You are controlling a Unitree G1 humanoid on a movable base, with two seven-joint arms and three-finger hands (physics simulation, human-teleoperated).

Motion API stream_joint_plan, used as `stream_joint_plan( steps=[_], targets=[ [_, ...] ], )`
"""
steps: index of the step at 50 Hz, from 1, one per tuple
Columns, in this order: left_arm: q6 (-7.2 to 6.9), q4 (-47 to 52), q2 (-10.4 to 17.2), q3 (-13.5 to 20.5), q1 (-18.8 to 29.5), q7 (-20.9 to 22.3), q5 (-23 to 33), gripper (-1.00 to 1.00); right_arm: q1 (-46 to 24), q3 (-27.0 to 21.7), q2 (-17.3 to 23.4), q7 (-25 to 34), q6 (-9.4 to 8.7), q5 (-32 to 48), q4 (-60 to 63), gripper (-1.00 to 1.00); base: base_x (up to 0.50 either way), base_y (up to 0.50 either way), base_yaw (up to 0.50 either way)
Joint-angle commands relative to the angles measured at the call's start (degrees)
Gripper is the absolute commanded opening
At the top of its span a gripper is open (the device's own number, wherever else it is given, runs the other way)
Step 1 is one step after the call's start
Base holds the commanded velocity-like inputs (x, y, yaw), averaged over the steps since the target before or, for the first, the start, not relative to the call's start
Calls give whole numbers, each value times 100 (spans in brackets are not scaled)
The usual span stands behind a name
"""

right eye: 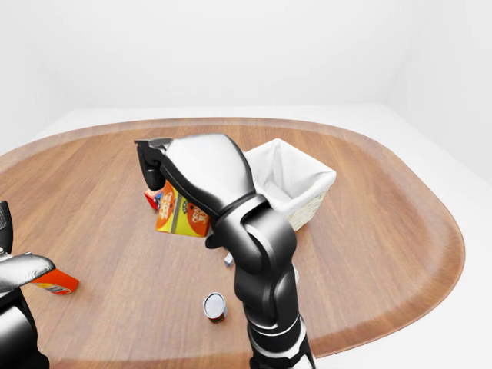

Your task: Pick up the orange juice, and put it in the basket.

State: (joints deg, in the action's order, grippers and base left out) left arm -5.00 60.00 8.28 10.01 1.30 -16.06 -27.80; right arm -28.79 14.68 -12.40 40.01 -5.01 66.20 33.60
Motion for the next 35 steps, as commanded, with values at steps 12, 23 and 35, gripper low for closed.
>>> stream_joint_plan(
  steps=[12,23,35],
  targets=[
    [0,0,-2,0,0,-2,-1,100,-1600,-579,220,-1,1,-440,-248,-100,0,0,0],
    [0,0,1,0,0,-1,-2,100,-1992,-829,698,-1,1,-892,-481,-100,0,0,0],
    [0,0,-1,0,-1,-2,0,100,-2678,-1112,1074,-1,1,-1756,-841,-100,0,0,0]
  ],
)
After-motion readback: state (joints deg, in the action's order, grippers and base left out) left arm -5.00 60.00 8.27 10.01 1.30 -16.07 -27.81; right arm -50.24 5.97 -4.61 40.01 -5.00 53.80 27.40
